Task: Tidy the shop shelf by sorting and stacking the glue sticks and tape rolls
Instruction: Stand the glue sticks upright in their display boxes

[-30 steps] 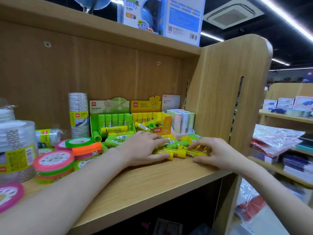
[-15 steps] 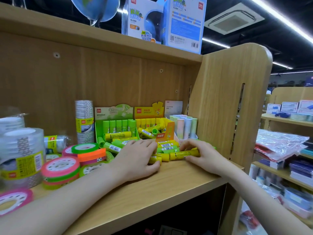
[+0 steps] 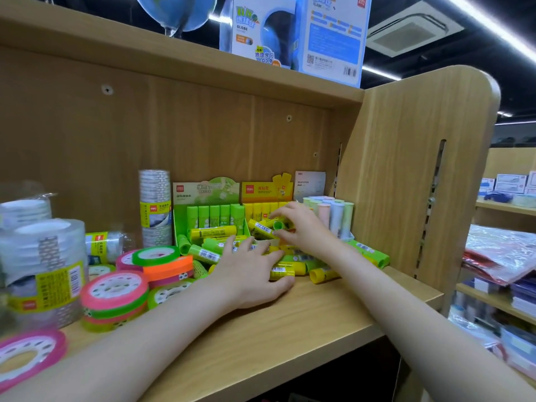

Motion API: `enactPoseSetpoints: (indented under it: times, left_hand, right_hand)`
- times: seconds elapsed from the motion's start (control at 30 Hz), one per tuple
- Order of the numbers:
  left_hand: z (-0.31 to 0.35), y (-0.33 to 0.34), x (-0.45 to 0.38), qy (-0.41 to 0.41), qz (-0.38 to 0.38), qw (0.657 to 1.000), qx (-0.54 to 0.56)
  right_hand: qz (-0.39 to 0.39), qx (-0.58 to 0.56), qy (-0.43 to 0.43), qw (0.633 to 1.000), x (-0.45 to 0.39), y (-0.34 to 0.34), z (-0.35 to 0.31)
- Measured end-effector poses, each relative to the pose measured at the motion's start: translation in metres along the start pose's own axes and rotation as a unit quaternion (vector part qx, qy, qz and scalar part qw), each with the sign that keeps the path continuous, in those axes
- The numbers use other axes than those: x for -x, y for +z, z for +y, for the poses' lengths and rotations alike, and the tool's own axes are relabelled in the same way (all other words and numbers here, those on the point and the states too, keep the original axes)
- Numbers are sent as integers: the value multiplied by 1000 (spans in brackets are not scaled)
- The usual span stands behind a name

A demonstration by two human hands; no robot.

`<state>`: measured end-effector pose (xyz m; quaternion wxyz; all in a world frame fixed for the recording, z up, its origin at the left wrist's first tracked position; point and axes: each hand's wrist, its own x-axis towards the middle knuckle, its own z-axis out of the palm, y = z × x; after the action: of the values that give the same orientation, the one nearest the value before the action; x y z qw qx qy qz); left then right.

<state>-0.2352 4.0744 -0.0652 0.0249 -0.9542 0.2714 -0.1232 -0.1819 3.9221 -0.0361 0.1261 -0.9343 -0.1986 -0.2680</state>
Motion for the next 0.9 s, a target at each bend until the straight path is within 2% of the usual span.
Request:
enactPoseSetpoints:
  times: [0.07, 0.13, 0.2, 0.3, 0.37, 0.47, 0.6, 0.7, 0.77, 0.9]
  left_hand:
    - [-4, -2, -1, 5, -5, 1000, 1]
    - [-7, -5, -2, 11, -9, 1000, 7]
    - [-10, -5, -3, 15, -5, 1000, 11]
    - [-11, -3, -3, 11, 8, 1000, 18]
    - [-11, -1, -2, 1, 10, 1000, 20]
    - [-10, -2, -1, -22, 24, 999, 34]
    - [-11, -3, -1, -73, 76, 993, 61]
    - [-13, -3, -2, -49, 43, 995, 76]
    - [-13, -3, -2, -28, 19, 997, 63]
    - [-12, -3, -2, -52, -4, 998, 29]
  right_hand:
    - [2, 21, 1, 1000, -10, 7, 3]
    - [48, 9, 4, 999, -13, 9, 6]
    - [141, -25, 20, 990, -13, 7, 9]
    - [285, -106, 43, 952, -7, 3, 9]
    - [331, -163, 60, 928, -4, 1, 5]
    - [305, -231, 72, 921, 1, -2, 3]
    - [199, -145, 59, 967, 3, 5, 6]
    - [203, -46, 89, 974, 2, 6, 4]
    - [197, 9, 79, 977, 1, 7, 4]
    - [96, 27, -9, 995, -9, 6, -3]
